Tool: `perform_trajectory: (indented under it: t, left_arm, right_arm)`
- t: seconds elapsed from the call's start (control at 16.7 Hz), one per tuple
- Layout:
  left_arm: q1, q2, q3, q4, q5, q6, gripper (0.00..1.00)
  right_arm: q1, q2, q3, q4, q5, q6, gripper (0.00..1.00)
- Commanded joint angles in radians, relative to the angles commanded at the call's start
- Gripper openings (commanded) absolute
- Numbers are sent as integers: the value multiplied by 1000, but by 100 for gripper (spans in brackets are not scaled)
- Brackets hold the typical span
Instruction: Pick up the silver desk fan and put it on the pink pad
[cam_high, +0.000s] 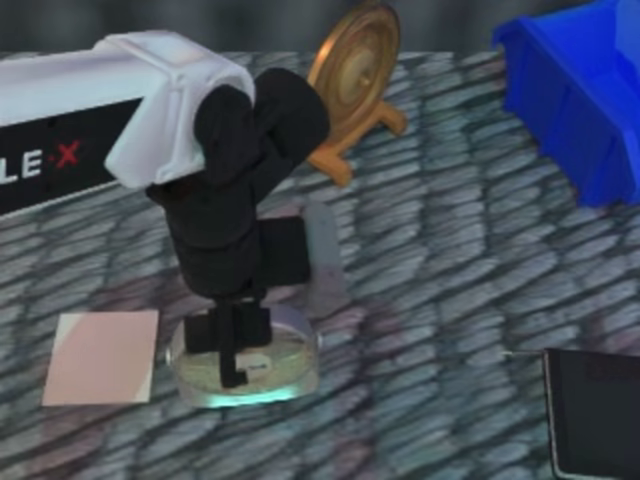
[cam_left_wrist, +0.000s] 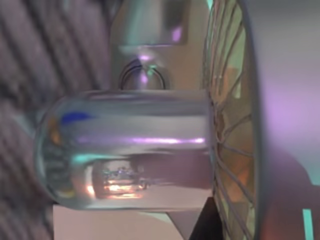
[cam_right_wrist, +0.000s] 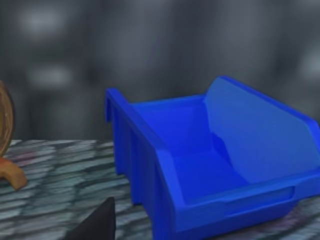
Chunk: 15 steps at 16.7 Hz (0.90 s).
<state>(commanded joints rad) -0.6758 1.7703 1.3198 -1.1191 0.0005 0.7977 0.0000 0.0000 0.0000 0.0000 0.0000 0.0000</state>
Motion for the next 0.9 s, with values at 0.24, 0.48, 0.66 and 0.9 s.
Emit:
perform_trajectory:
  t: [0.24, 0.48, 0.66, 0.9]
  left_arm:
    - [4, -4, 38, -42, 0, 1, 0]
    - [15, -16, 146, -167, 0, 0, 0]
    - [18, -23, 173, -195, 0, -1, 0]
    - [26, -23, 168, -195, -1, 16, 0]
  right_arm:
    - [0, 0, 0, 0, 0, 0, 100]
    - [0, 0, 0, 0, 0, 0, 100]
    - [0, 0, 0, 0, 0, 0, 100]
    - [0, 0, 0, 0, 0, 0, 100]
